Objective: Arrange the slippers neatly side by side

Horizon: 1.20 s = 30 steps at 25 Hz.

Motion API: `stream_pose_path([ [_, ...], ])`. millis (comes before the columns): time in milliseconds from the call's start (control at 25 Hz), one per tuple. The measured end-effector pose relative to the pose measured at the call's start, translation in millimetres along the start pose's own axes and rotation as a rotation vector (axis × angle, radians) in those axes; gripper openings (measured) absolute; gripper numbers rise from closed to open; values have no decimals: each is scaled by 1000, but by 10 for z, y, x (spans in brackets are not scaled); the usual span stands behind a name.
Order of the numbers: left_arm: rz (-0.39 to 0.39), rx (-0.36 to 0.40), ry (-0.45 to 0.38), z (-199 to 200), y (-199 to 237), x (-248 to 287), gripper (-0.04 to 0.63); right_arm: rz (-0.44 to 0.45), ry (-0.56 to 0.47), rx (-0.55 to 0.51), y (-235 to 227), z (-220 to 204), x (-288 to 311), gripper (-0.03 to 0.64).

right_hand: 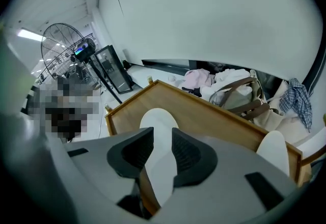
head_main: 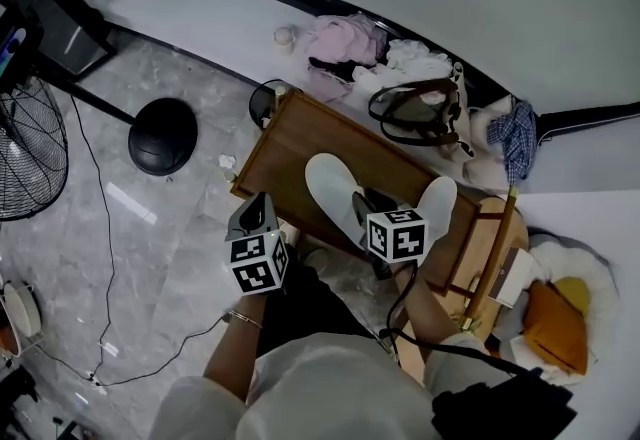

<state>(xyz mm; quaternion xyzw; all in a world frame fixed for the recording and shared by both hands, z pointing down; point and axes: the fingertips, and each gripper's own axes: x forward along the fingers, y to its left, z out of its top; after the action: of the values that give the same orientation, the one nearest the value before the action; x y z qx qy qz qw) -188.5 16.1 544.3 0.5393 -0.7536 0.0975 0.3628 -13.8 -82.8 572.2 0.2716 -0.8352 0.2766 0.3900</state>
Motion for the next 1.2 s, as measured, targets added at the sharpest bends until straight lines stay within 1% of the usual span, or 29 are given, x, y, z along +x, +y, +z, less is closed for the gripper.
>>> stream_pose_path([
  [200, 9, -11, 21, -117, 22, 67, 14, 40, 48, -64, 12, -44, 145, 129],
  [480, -4, -17, 56, -281, -67, 210, 14, 61, 99, -168, -38, -71, 285, 137],
  [680, -7, -17, 68, -316, -98, 292, 14, 111, 150, -219, -34, -120, 380, 141],
  [840, -1, -15, 75, -312, -102, 347, 14, 135, 178, -258, -61, -136, 452, 147],
  [1000, -1, -11, 82, -303, -99, 397, 14, 166, 208, -270, -52, -197, 513, 149],
  [1200, -11, -1, 96, -298, -114, 464, 14, 175, 219, -247, -58, -259, 551, 147],
])
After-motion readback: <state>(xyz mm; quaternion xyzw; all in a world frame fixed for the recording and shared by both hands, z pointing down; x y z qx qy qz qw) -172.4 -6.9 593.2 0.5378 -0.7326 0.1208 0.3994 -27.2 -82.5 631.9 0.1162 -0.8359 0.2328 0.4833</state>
